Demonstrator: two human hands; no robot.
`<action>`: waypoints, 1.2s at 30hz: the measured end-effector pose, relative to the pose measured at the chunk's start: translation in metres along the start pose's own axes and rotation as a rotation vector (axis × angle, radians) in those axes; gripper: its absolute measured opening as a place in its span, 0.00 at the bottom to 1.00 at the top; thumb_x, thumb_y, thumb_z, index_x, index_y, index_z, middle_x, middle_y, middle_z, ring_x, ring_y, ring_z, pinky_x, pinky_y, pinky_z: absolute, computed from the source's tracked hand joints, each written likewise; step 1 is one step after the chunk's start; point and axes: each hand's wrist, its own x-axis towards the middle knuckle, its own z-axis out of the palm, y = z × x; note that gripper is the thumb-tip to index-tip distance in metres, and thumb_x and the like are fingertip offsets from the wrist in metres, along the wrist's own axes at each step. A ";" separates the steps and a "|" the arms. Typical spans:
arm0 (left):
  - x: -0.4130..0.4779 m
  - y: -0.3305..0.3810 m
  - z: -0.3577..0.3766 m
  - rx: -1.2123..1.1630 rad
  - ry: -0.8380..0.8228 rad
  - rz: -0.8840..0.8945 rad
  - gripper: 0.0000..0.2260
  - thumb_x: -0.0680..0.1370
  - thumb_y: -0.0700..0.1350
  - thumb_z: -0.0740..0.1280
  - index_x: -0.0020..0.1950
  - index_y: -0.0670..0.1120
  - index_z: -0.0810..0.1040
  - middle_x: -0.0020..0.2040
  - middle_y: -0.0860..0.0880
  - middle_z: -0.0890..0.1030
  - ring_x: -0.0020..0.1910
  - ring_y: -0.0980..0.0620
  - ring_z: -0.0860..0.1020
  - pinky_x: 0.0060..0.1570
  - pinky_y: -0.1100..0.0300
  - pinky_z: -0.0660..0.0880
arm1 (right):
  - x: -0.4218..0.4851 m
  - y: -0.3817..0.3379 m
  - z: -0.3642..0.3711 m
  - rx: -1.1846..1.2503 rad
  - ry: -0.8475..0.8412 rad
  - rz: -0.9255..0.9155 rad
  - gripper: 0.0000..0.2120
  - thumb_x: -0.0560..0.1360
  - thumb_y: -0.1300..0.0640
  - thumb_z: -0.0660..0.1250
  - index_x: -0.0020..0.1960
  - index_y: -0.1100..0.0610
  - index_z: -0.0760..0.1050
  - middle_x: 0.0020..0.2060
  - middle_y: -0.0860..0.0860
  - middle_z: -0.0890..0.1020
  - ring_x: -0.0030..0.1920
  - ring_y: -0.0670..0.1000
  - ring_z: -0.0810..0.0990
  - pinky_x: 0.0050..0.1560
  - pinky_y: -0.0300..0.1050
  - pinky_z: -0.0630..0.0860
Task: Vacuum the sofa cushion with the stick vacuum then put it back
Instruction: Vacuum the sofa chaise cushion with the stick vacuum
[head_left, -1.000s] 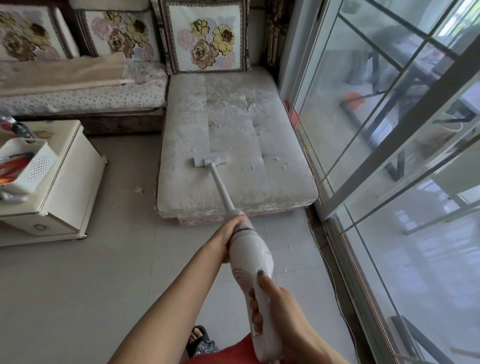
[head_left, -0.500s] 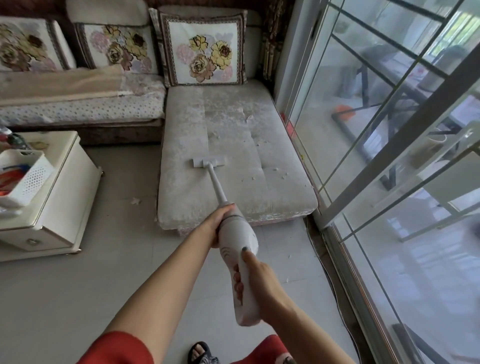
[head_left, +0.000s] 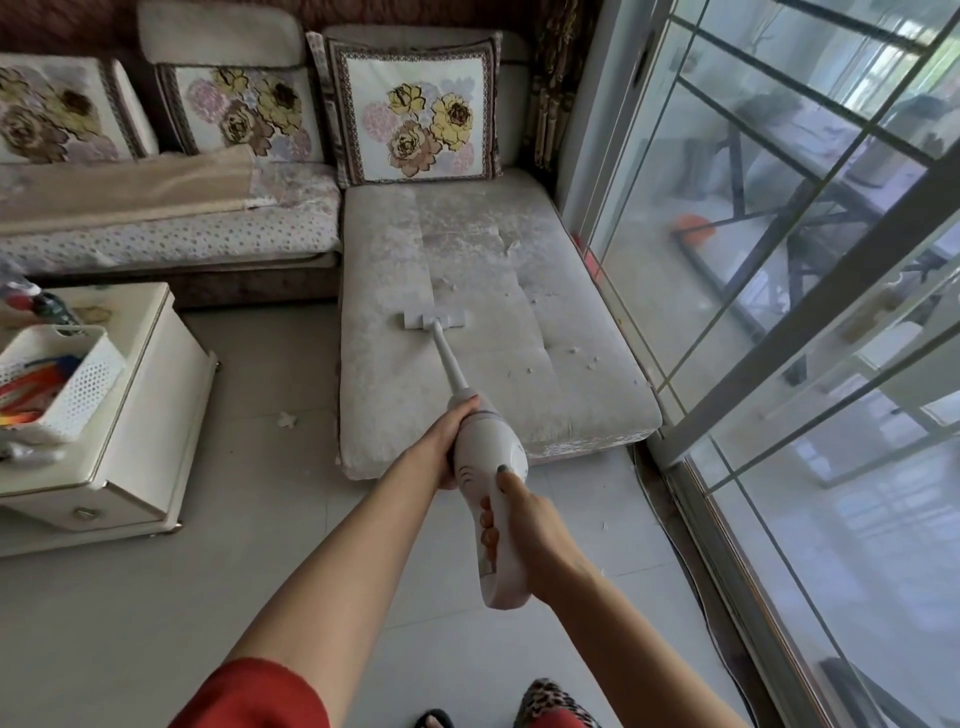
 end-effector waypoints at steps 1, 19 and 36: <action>0.002 0.004 -0.002 0.001 -0.001 0.001 0.35 0.69 0.67 0.69 0.66 0.44 0.75 0.44 0.41 0.82 0.41 0.43 0.81 0.39 0.55 0.78 | 0.002 -0.002 0.003 -0.009 -0.001 -0.004 0.21 0.79 0.47 0.60 0.37 0.62 0.75 0.25 0.52 0.74 0.20 0.48 0.71 0.28 0.40 0.68; 0.079 0.128 -0.011 -0.087 0.004 0.020 0.29 0.74 0.65 0.66 0.62 0.43 0.76 0.46 0.41 0.82 0.43 0.43 0.80 0.44 0.53 0.78 | 0.108 -0.106 0.035 -0.065 -0.065 -0.037 0.19 0.79 0.49 0.58 0.43 0.64 0.75 0.28 0.55 0.74 0.21 0.49 0.71 0.27 0.41 0.69; 0.162 0.253 -0.020 -0.079 0.028 0.025 0.31 0.72 0.66 0.66 0.65 0.45 0.76 0.47 0.41 0.82 0.44 0.42 0.81 0.42 0.53 0.78 | 0.206 -0.214 0.071 -0.082 -0.099 -0.034 0.19 0.79 0.49 0.57 0.43 0.63 0.74 0.27 0.54 0.74 0.21 0.49 0.72 0.26 0.40 0.70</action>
